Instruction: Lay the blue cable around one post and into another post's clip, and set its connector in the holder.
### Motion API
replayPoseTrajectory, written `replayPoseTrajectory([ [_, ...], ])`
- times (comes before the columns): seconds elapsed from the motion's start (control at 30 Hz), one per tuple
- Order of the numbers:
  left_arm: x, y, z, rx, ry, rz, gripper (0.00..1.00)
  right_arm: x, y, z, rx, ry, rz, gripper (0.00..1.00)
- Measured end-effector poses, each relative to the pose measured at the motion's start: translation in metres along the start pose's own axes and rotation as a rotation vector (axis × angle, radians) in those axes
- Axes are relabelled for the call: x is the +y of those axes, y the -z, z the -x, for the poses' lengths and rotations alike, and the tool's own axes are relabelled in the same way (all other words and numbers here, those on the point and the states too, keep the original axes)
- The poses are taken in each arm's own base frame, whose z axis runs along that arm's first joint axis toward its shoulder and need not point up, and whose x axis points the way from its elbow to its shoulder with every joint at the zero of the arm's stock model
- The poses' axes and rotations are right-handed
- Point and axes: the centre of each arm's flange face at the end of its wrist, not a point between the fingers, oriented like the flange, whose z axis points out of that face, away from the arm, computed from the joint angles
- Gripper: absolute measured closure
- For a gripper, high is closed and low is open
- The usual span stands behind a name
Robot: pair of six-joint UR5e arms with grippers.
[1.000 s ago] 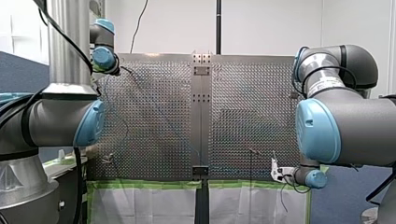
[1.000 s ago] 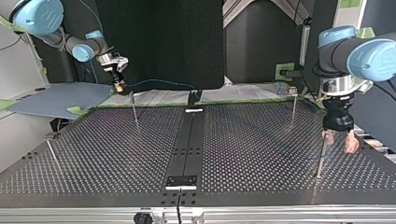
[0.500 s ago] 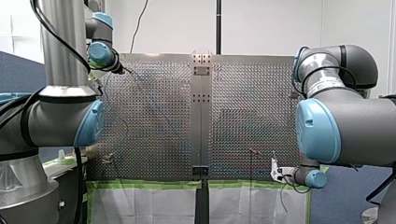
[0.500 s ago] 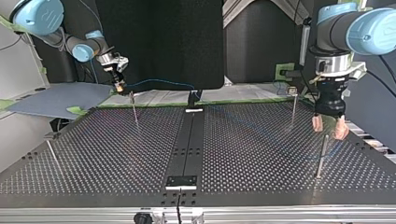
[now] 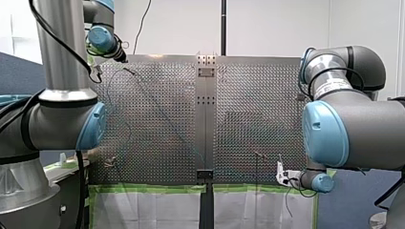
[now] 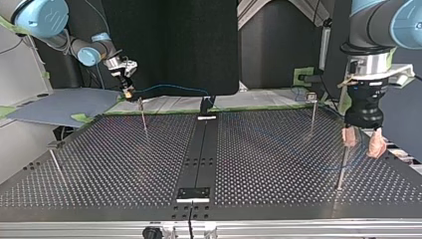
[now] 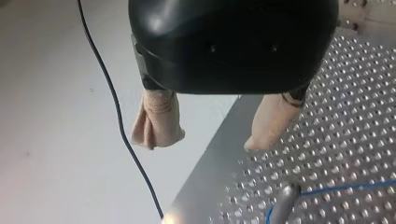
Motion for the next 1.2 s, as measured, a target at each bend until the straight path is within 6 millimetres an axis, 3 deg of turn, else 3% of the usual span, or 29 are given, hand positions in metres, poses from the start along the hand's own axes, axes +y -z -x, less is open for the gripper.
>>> replayPoseTrajectory([
  [0.53, -0.012, -0.030, -0.002, 0.079, -0.138, 0.115, 0.00, -0.006, -0.003, 0.000, -0.001, -0.002, -0.012, 1.00],
  [1.2, -0.086, 0.005, 0.042, 0.063, -0.306, 0.108, 0.00, -0.011, -0.007, -0.002, 0.002, 0.002, -0.024, 1.00],
])
